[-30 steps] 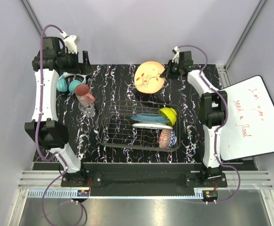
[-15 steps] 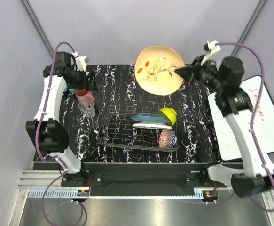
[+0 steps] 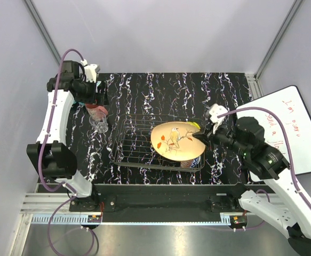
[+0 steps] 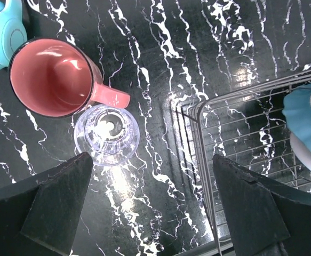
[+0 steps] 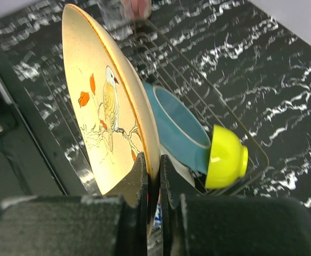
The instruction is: Load the mixed dishes into the dish rack
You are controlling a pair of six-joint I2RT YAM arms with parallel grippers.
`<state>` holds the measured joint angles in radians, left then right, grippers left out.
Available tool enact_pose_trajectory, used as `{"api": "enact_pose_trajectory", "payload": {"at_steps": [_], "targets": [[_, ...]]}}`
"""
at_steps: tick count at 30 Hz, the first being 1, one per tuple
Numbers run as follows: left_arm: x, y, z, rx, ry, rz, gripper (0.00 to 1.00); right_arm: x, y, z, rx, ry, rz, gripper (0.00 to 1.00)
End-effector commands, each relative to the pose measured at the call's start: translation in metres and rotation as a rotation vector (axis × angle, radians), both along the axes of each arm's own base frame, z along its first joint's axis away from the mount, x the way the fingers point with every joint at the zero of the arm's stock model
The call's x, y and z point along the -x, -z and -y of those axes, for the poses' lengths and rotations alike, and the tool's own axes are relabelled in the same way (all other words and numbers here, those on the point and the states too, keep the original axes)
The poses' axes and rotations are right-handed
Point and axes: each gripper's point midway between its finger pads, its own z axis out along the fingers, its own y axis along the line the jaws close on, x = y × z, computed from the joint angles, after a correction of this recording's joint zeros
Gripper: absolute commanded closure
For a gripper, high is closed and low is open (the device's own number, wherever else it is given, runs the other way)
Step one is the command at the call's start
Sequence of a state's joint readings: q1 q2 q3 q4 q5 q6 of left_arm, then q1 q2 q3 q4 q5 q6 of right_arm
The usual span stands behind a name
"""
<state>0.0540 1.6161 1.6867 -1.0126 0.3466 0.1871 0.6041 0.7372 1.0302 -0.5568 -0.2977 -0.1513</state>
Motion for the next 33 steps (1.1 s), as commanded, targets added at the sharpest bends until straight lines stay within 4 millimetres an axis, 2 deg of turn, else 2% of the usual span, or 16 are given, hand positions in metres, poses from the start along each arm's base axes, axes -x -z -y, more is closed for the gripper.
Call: {"api": "enact_pose_trajectory", "payload": {"at_steps": [1, 6, 7, 9, 10, 11, 13, 14, 18, 27, 30, 33], "targets": [[-0.003, -0.012, -0.004, -0.022, -0.014, 0.062, 0.01, -0.006, -0.054, -0.001, -0.055, 0.014, 0.258, 1.0], [-0.004, -0.012, -0.004, -0.033, -0.025, 0.062, 0.01, -0.008, -0.034, -0.007, 0.075, 0.014, 0.318, 1.0], [-0.004, -0.012, -0.004, -0.036, -0.026, 0.063, 0.01, 0.0, -0.031, -0.017, 0.09, -0.025, 0.33, 1.0], [-0.004, -0.011, -0.004, -0.041, -0.026, 0.06, 0.01, -0.005, -0.022, -0.019, 0.172, 0.003, 0.361, 1.0], [-0.004, -0.009, -0.005, -0.043, -0.027, 0.058, 0.01, 0.01, -0.02, -0.034, 0.188, -0.058, 0.389, 1.0], [-0.004, -0.008, -0.005, -0.044, -0.028, 0.053, 0.01, 0.012, -0.01, -0.042, 0.236, -0.071, 0.4, 1.0], [-0.005, -0.005, -0.005, -0.044, -0.028, 0.048, 0.01, 0.01, -0.002, -0.044, 0.361, -0.027, 0.473, 1.0], [-0.005, -0.004, -0.005, -0.042, -0.032, 0.042, 0.01, 0.022, 0.009, -0.06, 0.415, -0.082, 0.5, 1.0], [-0.007, 0.0, -0.005, -0.038, -0.029, 0.036, 0.01, 0.021, 0.007, -0.065, 0.489, -0.041, 0.582, 1.0], [-0.003, 0.014, -0.001, -0.021, -0.012, 0.003, 0.01, 0.027, -0.037, -0.057, 0.443, 0.025, 0.658, 1.0], [-0.001, 0.017, -0.001, -0.026, -0.011, 0.003, 0.01, 0.028, -0.037, -0.06, 0.474, 0.036, 0.686, 1.0], [0.002, 0.019, -0.001, -0.024, -0.008, 0.002, 0.01, 0.026, -0.025, -0.06, 0.516, 0.051, 0.702, 1.0]]}}
